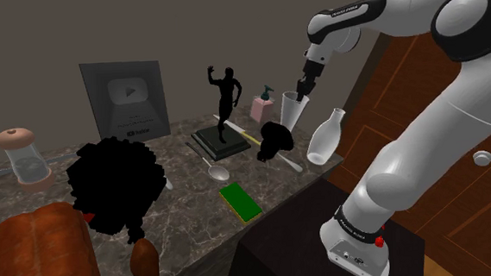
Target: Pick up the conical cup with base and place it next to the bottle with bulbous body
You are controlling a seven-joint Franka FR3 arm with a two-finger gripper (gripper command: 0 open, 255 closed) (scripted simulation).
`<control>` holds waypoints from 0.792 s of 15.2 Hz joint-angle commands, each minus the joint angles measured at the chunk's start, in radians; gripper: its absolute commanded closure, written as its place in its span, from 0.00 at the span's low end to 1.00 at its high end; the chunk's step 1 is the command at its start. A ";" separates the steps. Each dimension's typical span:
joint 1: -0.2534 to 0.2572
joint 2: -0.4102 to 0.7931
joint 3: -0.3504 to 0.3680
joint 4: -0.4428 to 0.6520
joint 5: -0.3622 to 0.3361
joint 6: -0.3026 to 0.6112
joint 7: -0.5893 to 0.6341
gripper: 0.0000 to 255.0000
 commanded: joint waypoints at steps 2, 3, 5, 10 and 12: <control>0.000 0.014 -0.004 -0.028 0.008 0.040 -0.011 1.00; 0.000 0.020 -0.005 -0.037 0.012 0.053 -0.016 1.00; 0.001 0.022 -0.006 -0.040 0.013 0.058 -0.017 1.00; 0.001 0.022 -0.006 -0.040 0.013 0.058 -0.017 1.00; 0.001 0.022 -0.006 -0.041 0.013 0.059 -0.017 0.00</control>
